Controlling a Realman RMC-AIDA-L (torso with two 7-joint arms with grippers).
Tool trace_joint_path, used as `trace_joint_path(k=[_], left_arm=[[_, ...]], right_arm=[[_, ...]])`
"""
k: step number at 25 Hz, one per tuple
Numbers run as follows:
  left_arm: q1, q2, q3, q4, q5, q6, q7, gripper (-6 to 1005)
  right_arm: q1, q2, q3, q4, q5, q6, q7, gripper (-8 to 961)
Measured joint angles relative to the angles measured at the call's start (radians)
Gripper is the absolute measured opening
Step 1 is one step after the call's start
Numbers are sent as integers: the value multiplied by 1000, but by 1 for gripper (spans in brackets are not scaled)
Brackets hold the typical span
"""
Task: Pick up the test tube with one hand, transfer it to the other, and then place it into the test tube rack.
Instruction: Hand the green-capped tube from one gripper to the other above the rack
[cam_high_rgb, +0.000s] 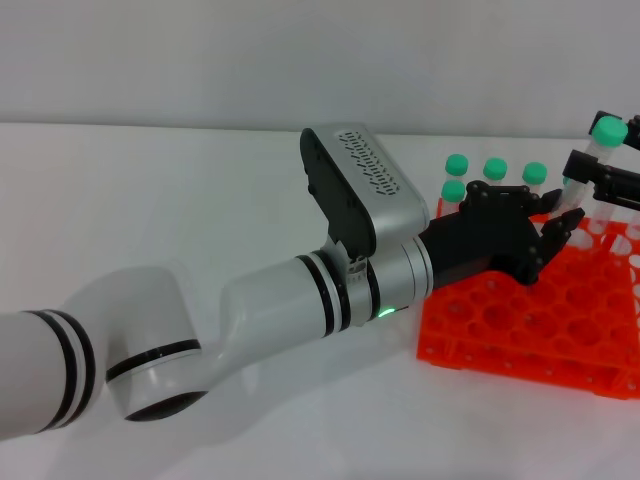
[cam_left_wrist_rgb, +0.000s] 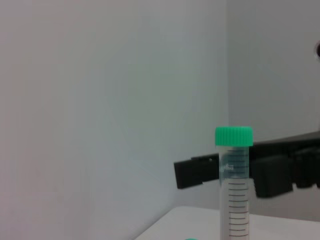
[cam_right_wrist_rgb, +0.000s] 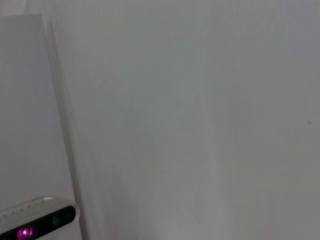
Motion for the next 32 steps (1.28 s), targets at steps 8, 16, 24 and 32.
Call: trace_joint_path(k=[8,16,24,32], left_arm=[[4,0,0,0,1,3,0,209],[5,0,0,0,1,1,3,211],[6,-3,-1,-1,-5,0,31,212],[44,-4,-34,9,-11,2,147,214]], right_arm=[[8,3,6,-4,1,-6,11,816],[2,1,7,-5,2,-7,-11,525],[-1,-3,9,-5,3,-3,-13,225],[-5,-5,9,-4,15,-6,-21,219]])
